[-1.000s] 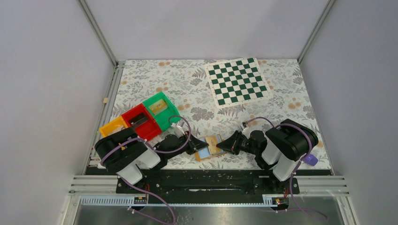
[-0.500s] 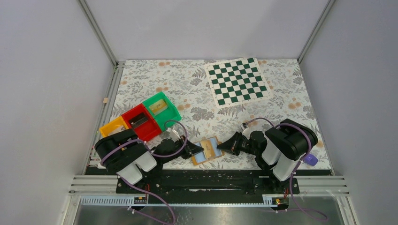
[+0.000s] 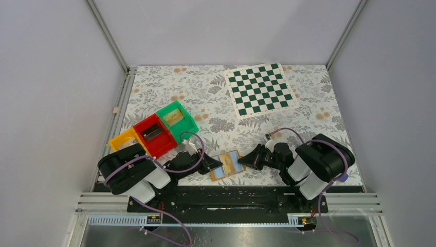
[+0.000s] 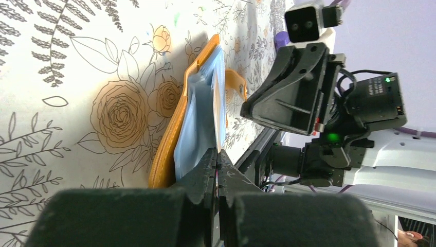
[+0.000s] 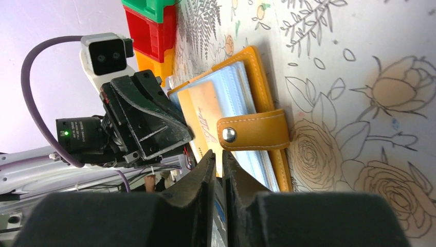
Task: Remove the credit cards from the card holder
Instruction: Remove the credit card from the card holder.
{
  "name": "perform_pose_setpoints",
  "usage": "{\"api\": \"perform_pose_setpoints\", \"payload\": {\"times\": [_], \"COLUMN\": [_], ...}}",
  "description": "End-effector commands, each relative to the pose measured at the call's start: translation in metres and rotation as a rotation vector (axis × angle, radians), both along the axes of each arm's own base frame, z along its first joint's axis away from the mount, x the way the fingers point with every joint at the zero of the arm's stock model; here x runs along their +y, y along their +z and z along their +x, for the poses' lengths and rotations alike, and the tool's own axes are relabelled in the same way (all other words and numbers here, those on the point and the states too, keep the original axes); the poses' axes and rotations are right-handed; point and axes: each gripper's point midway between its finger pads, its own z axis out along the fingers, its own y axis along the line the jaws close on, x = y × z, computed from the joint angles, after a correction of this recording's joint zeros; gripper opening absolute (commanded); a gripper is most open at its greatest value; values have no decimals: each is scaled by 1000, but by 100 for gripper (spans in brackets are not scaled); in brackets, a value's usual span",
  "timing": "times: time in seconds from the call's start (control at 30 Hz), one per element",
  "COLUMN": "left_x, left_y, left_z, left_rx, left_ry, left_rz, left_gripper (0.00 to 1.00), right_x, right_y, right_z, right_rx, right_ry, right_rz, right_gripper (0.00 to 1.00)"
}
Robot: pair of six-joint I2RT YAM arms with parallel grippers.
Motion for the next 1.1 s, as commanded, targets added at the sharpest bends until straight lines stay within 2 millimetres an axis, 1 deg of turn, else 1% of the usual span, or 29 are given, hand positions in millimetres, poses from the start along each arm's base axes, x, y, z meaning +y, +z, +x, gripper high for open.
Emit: {"api": "perform_pose_setpoints", "payload": {"times": [0.0,0.03,0.13,0.23,0.33,0.43,0.57,0.63,0.7,0.8,0.97,1.07], "left_x": [-7,-6,-3,0,7,13,18,20,25,29,33,36], "left_y": [17,15,9,10,9,11,15,16,15,15,14,14], "left_z": [7,7,7,7,7,10,12,11,15,15,14,14], "left_rx": [-55,-53,-39,-47,-50,-72,-95,-94,-99,-106,-97,-93], "left_ry": [-3,-2,3,6,25,44,58,56,81,90,94,93], "left_rz": [-35,-28,8,29,51,88,116,126,153,172,196,224], "left_gripper": [0,0,0,0,0,0,0,0,0,0,0,0], "right_x": [2,1,1,4,9,21,28,31,32,32,30,28], "right_y": [5,2,4,7,9,12,9,7,4,-4,-21,-25], "right_z": [6,5,7,7,5,-1,-1,-1,1,4,3,2], "right_rx": [-61,-51,-70,-93,-134,-167,-159,-151,-146,-133,-94,-86], "right_ry": [24,27,35,65,94,131,124,139,141,136,136,133], "right_rz": [-39,-61,-95,-144,-208,-247,-239,-237,-247,-270,-302,-313], "right_gripper": [17,17,14,14,16,16,16,16,16,16,14,15]}}
